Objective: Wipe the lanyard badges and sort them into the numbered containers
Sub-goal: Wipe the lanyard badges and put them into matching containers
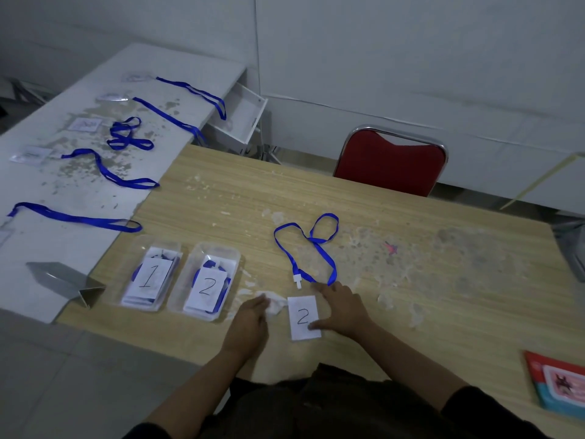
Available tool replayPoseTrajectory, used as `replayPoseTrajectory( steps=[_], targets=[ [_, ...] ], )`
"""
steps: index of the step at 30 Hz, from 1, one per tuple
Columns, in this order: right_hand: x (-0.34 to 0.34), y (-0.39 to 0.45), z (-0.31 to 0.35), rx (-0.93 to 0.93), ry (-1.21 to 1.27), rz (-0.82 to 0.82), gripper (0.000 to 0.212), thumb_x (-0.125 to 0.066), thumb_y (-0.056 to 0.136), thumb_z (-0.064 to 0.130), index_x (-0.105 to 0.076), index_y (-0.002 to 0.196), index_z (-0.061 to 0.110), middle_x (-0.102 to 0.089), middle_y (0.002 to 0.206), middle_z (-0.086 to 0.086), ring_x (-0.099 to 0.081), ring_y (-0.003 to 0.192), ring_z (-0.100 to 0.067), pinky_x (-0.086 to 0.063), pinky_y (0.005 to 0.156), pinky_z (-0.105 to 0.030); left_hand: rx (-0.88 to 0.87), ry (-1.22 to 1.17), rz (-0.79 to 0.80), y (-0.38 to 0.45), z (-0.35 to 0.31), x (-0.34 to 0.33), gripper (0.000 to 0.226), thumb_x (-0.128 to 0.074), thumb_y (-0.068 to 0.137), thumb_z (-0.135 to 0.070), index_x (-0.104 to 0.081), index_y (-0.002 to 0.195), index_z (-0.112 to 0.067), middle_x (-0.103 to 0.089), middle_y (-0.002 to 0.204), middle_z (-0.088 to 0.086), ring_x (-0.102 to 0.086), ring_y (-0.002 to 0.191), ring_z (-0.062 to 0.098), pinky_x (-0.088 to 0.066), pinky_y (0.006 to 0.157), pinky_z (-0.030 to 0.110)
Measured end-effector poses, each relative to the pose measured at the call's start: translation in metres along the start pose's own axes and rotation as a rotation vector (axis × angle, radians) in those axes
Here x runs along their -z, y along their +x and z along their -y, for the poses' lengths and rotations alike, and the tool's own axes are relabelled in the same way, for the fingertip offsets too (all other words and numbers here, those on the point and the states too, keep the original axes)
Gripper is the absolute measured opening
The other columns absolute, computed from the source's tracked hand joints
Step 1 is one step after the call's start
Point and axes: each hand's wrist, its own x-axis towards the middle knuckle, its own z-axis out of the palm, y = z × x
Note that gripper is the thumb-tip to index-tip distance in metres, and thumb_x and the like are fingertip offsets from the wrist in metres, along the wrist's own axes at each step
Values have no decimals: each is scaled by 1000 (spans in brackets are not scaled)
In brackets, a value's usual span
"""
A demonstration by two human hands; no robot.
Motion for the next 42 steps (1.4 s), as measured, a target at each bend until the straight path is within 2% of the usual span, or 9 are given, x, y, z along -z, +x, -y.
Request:
replayPoseTrajectory(
  steps=[3,7,13,17,24,28,35,38,42],
  targets=[
    [-7,1,3,14,-76,4,108,-76,57,70,-28,147,36,-40,129,0,-42,116,-19,-38,94,-37,51,-29,-39,5,-8,-2,43,-53,89,-2,-58,132,-5,-53,139,13,-43,132,22,-26,112,23],
    [-10,3,-1,22,-44,-20,89,-82,53,62,-44,128,33,-40,126,2,-42,115,-18,-39,92,-33,26,-12,8,7,-13,-3,38,-51,91,-6,-58,129,-4,-56,132,13,-46,128,23,-32,111,29],
    [-11,1,-7,24,-73,9,113,-80,55,66,-24,149,37,-34,137,1,-38,122,-20,-38,99,-38,-3,-102,-82,9,-35,0,8,-54,88,-12,-58,95,-11,-53,97,1,-49,91,13,-45,75,25],
    [-10,-1,-10,29,-74,12,114,-80,53,67,-24,148,39,-33,140,1,-37,125,-20,-37,103,-39,190,-189,212,11,-59,-9,19,-54,93,-21,-61,87,-4,-67,92,7,-64,89,18,-55,76,31],
    [-14,-7,-13,29,-70,-14,117,-79,53,69,-21,150,35,-29,142,2,-34,126,-19,-37,102,-37,570,-384,142,15,-84,-35,32,-65,88,-17,-55,109,5,-63,110,18,-61,101,27,-49,81,32],
    [-17,-11,-15,49,-27,-34,103,-80,50,67,-35,136,31,-33,135,5,-36,117,-13,-37,95,-29,552,-305,83,15,-89,-36,20,-62,91,-24,-58,102,-7,-61,111,9,-55,107,23,-44,89,31],
    [-11,-21,-20,62,94,-30,103,-78,49,69,-36,134,28,-37,129,10,-40,112,-10,-39,95,-29,435,-525,135,16,-96,-35,26,-69,88,-25,-51,96,-7,-58,90,4,-57,83,15,-43,67,15],
    [-4,-28,-26,44,382,-92,84,-78,54,65,-48,125,33,-47,121,16,-48,107,-5,-42,92,-27,377,-545,88,20,-97,-32,20,-69,88,-20,-59,102,-8,-61,95,-1,-60,93,16,-43,71,12],
    [12,-27,-35,15,635,-348,9,-61,94,38,-62,102,35,-61,102,12,-56,94,-2,-43,79,-23,346,-639,94,35,-93,-8,18,-64,92,-11,-65,107,-2,-68,102,9,-64,100,27,-48,84,30]
  ],
)
